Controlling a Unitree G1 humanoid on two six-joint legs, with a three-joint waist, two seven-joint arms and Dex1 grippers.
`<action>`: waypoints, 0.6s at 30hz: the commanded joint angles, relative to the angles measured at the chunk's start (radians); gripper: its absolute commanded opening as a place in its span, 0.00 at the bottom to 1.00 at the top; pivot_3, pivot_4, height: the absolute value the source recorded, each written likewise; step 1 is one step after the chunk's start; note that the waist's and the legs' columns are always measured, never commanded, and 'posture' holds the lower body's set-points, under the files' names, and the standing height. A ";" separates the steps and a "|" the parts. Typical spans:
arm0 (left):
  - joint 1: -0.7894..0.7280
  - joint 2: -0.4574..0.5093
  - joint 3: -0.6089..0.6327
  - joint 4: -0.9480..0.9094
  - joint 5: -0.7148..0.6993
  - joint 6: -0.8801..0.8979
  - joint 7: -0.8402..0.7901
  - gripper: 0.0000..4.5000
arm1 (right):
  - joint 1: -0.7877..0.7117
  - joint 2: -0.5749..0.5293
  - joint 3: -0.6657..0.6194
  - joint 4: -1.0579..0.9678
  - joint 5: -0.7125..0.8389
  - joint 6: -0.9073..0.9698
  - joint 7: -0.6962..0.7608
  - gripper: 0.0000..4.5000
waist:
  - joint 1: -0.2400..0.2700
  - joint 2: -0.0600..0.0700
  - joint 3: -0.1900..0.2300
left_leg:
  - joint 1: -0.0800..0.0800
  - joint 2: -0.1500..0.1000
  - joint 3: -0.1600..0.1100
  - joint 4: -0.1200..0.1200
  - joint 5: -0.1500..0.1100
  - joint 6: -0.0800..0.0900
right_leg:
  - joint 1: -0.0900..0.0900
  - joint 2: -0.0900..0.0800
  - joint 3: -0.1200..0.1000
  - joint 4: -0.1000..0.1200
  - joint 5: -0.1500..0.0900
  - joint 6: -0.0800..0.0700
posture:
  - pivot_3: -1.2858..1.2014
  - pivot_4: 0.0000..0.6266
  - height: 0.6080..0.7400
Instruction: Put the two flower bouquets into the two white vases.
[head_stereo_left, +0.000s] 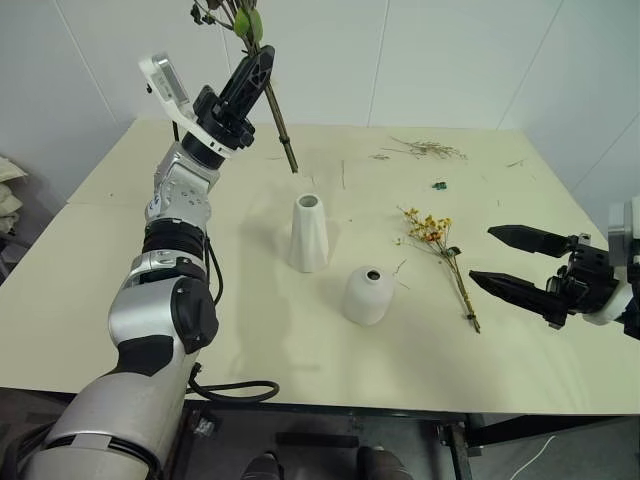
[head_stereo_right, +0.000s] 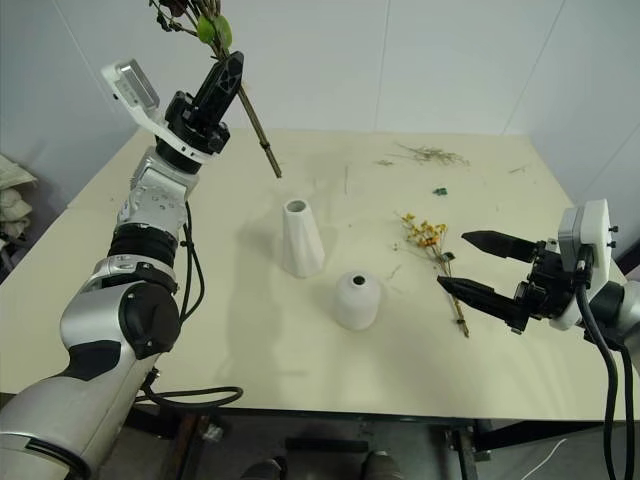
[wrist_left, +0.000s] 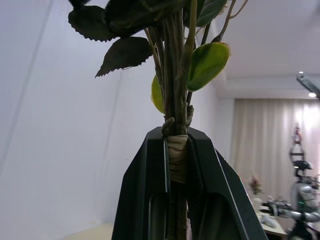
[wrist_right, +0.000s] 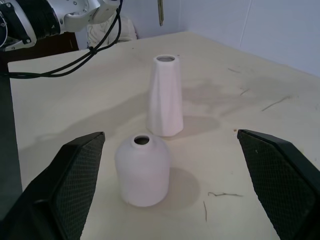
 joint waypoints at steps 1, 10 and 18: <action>-0.030 -0.001 0.001 -0.008 -0.005 -0.003 -0.021 0.03 | 0.026 -0.025 -0.072 -0.038 0.032 0.000 -0.017 1.00 | -0.002 0.000 0.000 | 0.000 0.000 0.000 0.000 0.000 0.000 | 0.000 0.000 0.000 0.000 0.000 0.000 | 0.52 0.24 1.00; -0.013 -0.026 -0.018 0.048 0.040 -0.034 -0.029 0.03 | 0.046 -0.018 -0.055 -0.042 0.016 -0.025 -0.049 1.00 | 0.001 0.000 0.000 | 0.000 0.000 0.000 0.003 0.000 0.000 | 0.000 0.000 0.000 0.001 0.000 0.000 | 0.52 0.24 1.00; 0.008 -0.037 -0.025 0.089 0.077 -0.075 -0.010 0.03 | 0.058 -0.011 -0.044 -0.048 0.011 -0.040 -0.070 1.00 | 0.000 0.000 0.000 | 0.000 0.000 0.000 0.003 0.000 0.000 | 0.000 0.000 0.000 0.001 0.000 0.000 | 0.52 0.24 1.00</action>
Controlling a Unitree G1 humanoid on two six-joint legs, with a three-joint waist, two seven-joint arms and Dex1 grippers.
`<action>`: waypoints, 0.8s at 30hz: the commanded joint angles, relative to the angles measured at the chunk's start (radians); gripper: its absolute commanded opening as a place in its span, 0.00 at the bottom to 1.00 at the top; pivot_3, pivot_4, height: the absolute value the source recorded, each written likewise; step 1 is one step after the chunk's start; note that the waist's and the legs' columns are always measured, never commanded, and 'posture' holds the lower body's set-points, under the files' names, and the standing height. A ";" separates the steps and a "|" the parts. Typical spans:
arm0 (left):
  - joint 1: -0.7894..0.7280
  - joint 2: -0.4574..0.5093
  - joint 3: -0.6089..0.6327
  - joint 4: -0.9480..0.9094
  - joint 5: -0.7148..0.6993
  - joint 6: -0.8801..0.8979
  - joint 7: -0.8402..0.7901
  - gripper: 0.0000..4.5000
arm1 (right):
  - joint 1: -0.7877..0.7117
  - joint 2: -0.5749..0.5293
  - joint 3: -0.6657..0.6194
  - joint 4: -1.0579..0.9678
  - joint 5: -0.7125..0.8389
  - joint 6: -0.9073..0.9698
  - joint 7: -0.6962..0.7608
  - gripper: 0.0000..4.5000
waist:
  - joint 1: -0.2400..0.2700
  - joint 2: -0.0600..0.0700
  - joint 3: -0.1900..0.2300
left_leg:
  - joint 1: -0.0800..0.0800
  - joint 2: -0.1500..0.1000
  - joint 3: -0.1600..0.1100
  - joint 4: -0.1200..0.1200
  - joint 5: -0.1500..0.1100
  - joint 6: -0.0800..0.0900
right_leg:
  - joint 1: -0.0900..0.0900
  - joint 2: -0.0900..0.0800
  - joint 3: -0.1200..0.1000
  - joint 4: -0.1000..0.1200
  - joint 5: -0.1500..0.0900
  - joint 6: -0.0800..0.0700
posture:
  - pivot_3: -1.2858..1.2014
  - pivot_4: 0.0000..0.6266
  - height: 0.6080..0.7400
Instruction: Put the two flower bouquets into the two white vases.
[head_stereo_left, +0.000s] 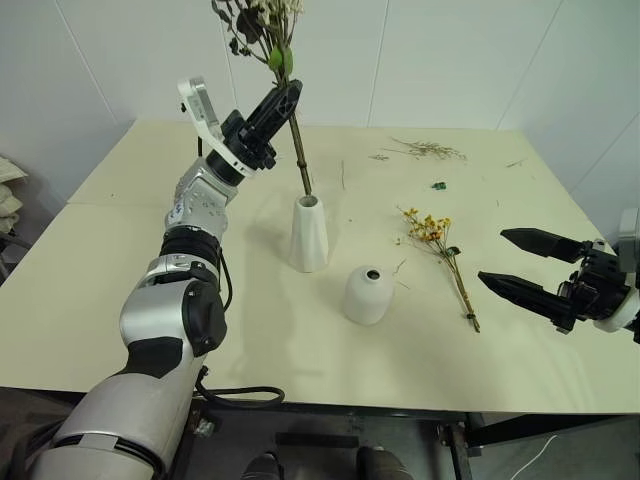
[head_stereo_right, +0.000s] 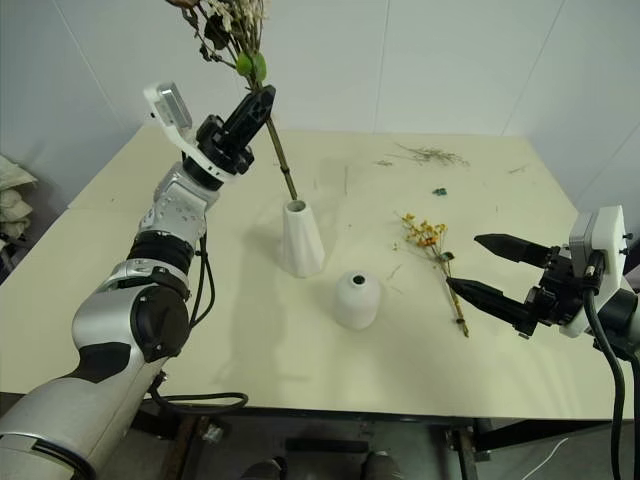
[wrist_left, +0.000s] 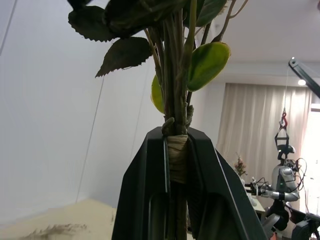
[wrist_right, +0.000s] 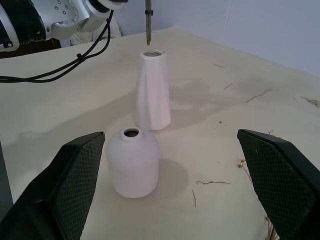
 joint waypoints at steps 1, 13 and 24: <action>-0.005 0.002 0.001 0.003 0.014 -0.031 0.006 0.03 | 0.007 -0.006 -0.012 -0.031 0.003 -0.025 -0.013 1.00 | 0.000 0.000 0.000 | 0.000 0.000 0.000 0.000 0.000 0.000 | 0.000 0.000 0.000 0.000 0.000 0.000 | 0.52 0.24 1.00; 0.014 -0.012 -0.003 0.045 0.054 -0.079 0.025 0.03 | 0.014 -0.010 -0.007 -0.029 0.003 -0.042 -0.023 1.00 | 0.002 0.000 0.000 | 0.000 0.000 0.000 0.000 0.000 0.000 | 0.000 0.000 0.000 0.000 0.000 0.000 | 0.52 0.24 1.00; 0.024 -0.034 -0.024 0.069 0.103 -0.089 0.027 0.03 | 0.012 -0.011 0.002 -0.022 -0.004 -0.049 -0.023 1.00 | 0.001 0.000 0.000 | 0.000 0.000 0.000 0.000 0.000 0.000 | 0.000 0.000 0.000 0.000 0.000 0.000 | 0.52 0.24 1.00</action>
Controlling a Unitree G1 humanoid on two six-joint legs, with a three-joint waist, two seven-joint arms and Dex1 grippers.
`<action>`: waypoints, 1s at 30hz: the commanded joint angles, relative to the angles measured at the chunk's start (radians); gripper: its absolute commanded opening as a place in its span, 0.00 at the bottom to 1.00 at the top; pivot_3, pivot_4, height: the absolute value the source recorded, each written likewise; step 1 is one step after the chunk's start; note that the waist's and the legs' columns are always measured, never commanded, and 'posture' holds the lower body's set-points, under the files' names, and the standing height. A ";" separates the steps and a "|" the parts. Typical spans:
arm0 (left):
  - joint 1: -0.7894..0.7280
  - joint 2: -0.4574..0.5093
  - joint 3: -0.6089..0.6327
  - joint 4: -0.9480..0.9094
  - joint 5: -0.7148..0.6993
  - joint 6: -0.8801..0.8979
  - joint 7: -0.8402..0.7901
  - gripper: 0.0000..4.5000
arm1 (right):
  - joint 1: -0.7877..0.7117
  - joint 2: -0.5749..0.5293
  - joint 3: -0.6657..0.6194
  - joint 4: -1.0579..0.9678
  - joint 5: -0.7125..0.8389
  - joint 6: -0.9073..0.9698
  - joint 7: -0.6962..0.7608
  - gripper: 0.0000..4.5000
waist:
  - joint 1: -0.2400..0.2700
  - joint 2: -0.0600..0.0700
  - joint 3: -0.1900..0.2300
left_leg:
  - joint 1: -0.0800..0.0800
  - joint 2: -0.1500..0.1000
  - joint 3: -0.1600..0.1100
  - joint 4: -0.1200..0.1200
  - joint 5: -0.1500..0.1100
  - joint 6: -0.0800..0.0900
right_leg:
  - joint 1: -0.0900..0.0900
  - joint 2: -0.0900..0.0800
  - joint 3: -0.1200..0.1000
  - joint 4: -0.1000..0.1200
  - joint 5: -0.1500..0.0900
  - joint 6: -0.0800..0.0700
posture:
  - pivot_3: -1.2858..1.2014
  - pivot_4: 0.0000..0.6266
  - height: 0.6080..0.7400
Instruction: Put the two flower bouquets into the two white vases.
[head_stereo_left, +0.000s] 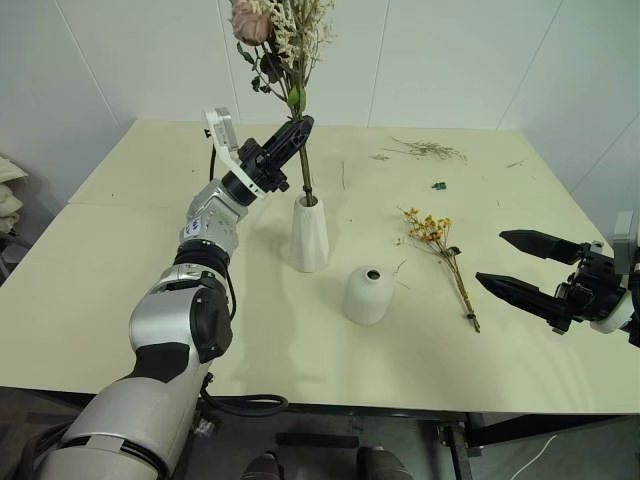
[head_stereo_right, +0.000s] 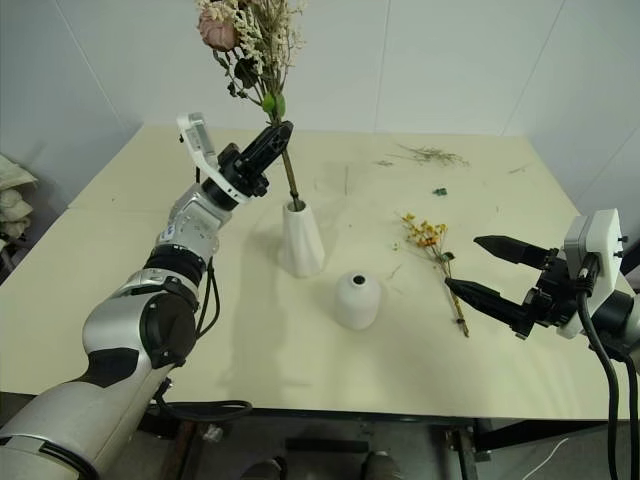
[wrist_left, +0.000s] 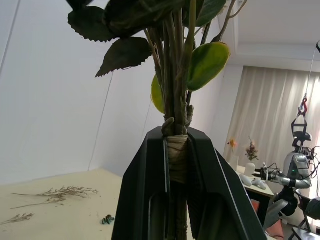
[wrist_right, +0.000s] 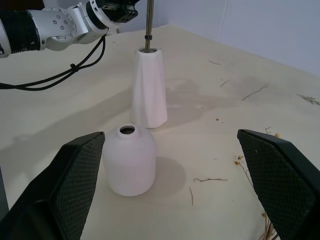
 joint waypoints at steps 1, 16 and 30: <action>0.006 -0.001 -0.018 -0.004 0.029 -0.023 -0.004 0.03 | -0.003 -0.010 -0.011 -0.018 -0.001 -0.025 -0.004 1.00 | 0.000 0.000 0.000 | 0.000 0.000 0.000 0.000 0.000 0.000 | 0.000 0.000 0.000 0.000 0.000 0.000 | 0.52 0.24 1.00; 0.054 0.002 -0.053 0.000 0.090 -0.059 0.006 0.03 | -0.016 -0.009 0.014 0.005 -0.016 -0.046 -0.001 1.00 | -0.001 0.000 0.000 | 0.000 0.000 0.000 0.000 0.000 0.000 | 0.000 0.000 0.000 0.000 0.000 0.000 | 0.52 0.24 1.00; 0.091 0.028 -0.079 -0.027 0.112 -0.049 -0.059 0.79 | -0.042 -0.011 0.048 0.026 -0.033 -0.055 0.004 1.00 | 0.000 0.000 0.000 | 0.000 0.000 0.000 0.000 0.000 0.000 | 0.000 0.000 0.000 0.000 0.000 0.000 | 0.52 0.24 1.00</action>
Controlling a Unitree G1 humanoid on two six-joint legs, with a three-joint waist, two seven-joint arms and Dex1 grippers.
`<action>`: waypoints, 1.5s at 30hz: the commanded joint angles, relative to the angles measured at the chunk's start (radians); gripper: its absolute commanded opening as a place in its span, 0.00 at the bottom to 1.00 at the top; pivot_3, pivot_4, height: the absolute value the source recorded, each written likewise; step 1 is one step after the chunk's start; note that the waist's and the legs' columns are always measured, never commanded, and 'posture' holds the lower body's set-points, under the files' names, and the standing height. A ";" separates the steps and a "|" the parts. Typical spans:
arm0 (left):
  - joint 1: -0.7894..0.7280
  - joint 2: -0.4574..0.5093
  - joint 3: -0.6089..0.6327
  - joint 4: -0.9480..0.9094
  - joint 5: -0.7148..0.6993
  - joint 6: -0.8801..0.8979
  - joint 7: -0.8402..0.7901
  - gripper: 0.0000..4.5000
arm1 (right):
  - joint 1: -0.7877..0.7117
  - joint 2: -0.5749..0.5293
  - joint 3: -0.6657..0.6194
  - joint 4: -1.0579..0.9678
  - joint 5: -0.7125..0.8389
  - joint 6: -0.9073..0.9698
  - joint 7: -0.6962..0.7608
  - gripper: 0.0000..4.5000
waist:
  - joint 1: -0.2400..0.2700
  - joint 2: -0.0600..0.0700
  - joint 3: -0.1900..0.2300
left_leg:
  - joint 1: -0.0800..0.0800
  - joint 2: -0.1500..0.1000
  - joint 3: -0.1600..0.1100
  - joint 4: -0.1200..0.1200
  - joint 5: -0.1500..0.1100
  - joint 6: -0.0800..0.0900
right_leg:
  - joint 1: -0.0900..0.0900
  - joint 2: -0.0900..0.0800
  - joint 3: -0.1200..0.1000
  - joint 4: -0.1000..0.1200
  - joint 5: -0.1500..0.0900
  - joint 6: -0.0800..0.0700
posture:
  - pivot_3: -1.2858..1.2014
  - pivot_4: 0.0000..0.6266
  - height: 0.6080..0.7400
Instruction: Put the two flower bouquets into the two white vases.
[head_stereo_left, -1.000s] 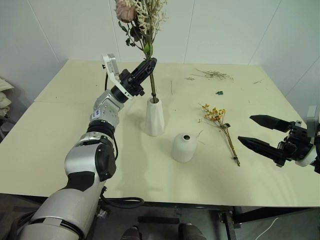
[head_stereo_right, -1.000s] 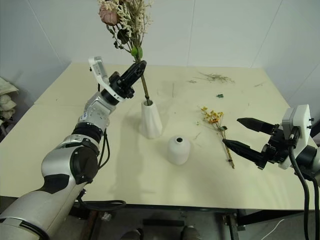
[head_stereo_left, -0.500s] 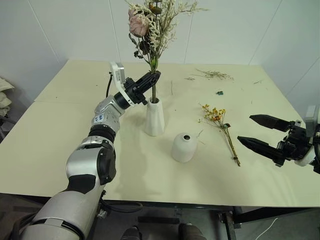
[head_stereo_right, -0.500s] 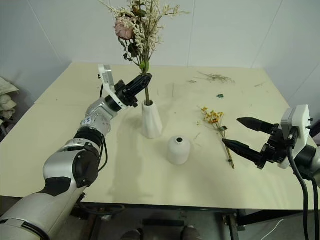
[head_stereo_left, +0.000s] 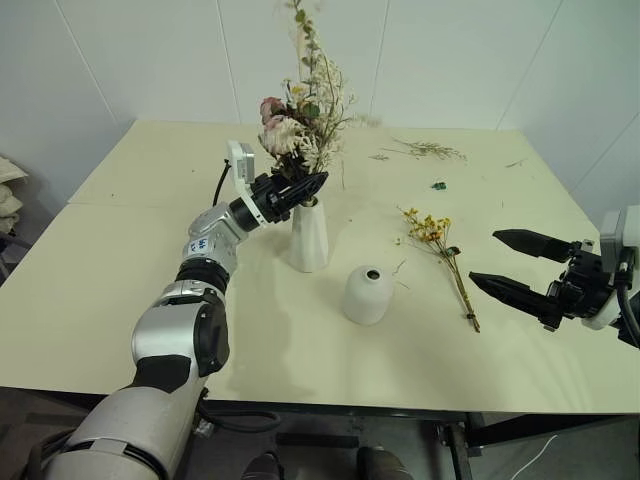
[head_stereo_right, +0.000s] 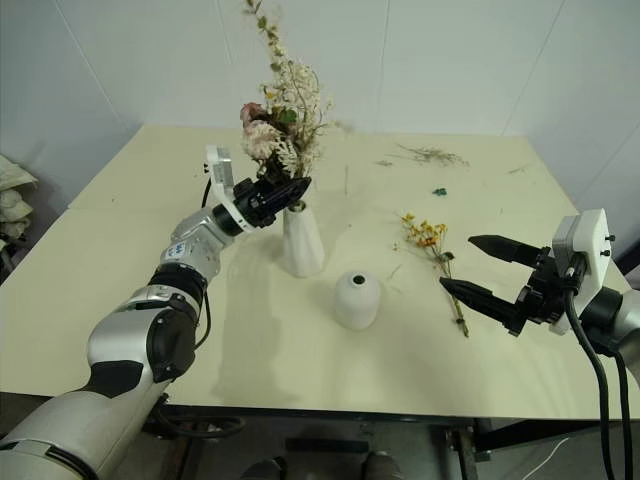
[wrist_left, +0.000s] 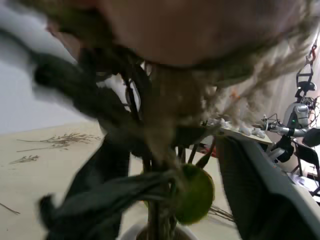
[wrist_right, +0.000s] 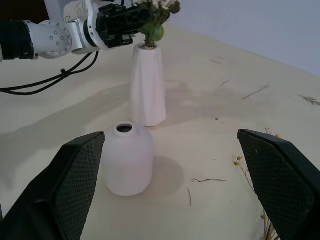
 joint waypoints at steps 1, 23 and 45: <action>0.008 0.035 -0.013 -0.039 0.012 -0.023 -0.035 0.88 | -0.022 -0.016 0.005 0.004 -0.006 -0.022 0.008 1.00 | 0.000 0.000 0.000 | 0.000 0.000 0.000 0.000 0.000 0.000 | 0.000 0.000 0.000 0.000 0.000 0.000 | 0.52 0.24 1.00; 0.171 0.406 -0.128 -0.250 0.043 0.078 -0.410 0.99 | -0.246 -0.113 0.388 0.240 -0.302 0.186 -0.128 1.00 | -0.019 0.001 0.000 | 0.001 0.001 0.000 -0.001 0.000 0.000 | -0.001 0.001 0.001 0.003 -0.002 -0.003 | 0.52 0.24 1.00; 0.808 0.691 -0.036 -1.049 -0.501 0.537 -0.438 0.99 | -0.671 0.003 0.691 0.561 -0.494 0.628 -0.254 1.00 | -0.017 0.002 0.000 | 0.002 0.002 0.000 -0.006 0.000 0.000 | -0.004 0.001 0.001 0.003 -0.005 -0.010 | 0.52 0.24 1.00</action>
